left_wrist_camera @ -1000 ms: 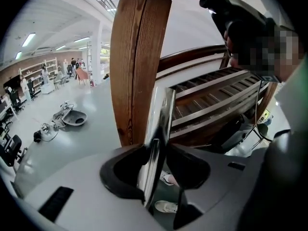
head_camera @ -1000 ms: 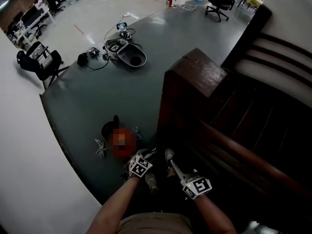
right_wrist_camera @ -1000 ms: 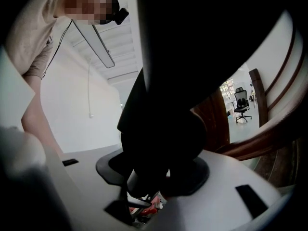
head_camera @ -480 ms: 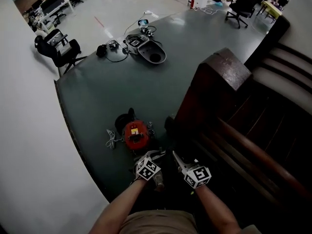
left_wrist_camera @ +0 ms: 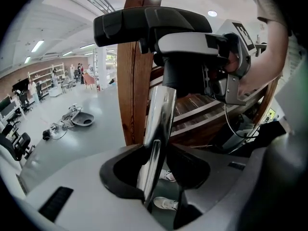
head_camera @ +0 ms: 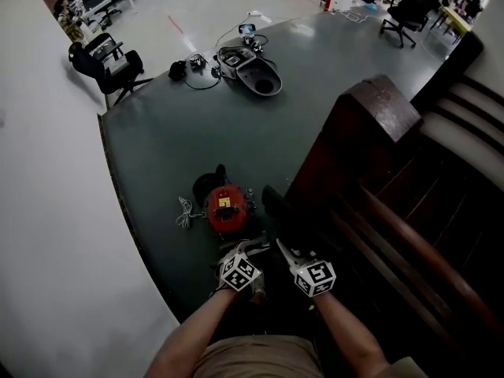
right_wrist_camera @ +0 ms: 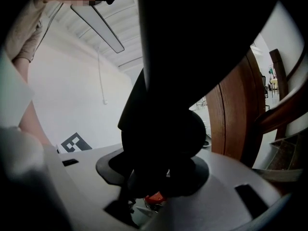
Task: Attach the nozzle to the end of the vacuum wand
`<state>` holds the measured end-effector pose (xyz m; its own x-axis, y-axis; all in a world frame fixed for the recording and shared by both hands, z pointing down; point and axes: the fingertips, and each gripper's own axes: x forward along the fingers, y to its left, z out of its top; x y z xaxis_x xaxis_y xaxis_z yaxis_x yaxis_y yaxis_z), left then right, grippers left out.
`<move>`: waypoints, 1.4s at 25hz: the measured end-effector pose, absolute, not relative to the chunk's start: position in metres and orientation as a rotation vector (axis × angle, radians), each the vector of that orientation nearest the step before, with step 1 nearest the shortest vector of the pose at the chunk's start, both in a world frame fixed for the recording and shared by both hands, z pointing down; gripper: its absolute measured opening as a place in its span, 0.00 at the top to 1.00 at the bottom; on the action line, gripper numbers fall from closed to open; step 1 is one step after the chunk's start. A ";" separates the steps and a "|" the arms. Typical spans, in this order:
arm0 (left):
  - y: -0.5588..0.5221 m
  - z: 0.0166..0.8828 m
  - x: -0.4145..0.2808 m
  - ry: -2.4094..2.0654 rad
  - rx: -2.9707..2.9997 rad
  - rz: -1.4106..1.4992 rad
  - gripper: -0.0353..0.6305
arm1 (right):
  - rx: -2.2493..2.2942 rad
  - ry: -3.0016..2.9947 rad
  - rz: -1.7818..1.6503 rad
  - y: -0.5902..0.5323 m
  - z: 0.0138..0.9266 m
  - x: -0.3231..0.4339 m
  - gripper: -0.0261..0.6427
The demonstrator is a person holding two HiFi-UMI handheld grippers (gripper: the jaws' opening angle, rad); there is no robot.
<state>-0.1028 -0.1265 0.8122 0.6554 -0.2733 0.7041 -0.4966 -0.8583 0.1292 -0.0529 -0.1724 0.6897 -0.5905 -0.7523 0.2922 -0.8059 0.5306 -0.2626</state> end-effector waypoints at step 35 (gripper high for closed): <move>-0.112 0.818 -0.087 -0.499 2.532 1.227 0.71 | 1.488 -2.561 0.528 -0.164 0.695 -0.055 0.68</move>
